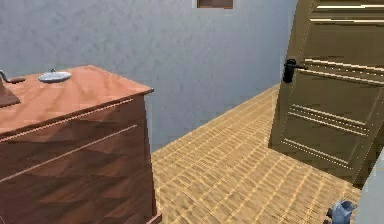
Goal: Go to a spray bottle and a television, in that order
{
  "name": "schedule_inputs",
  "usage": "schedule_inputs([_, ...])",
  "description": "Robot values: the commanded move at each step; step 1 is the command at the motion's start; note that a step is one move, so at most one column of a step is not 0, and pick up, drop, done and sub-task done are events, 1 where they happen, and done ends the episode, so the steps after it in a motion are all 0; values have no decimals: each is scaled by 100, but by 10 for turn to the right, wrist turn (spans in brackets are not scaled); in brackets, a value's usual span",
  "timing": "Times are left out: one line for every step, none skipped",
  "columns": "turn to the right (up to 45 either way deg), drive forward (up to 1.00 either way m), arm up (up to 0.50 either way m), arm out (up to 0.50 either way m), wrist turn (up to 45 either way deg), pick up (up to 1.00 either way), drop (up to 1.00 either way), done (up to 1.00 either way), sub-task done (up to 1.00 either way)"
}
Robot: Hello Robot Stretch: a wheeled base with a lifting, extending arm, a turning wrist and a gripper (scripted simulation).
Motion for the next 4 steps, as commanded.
schedule_inputs([0, 30, 0, 0, 0, 0, 0, 0, 0])
schedule_inputs([150, 0, 0, 0, 0, 0, 0, 0, 0])
schedule_inputs([0, 100, 0, 0, 0, 0, 0, 0, 0])
schedule_inputs([0, 90, 0, 0, 0, 0, 0, 0, 0])
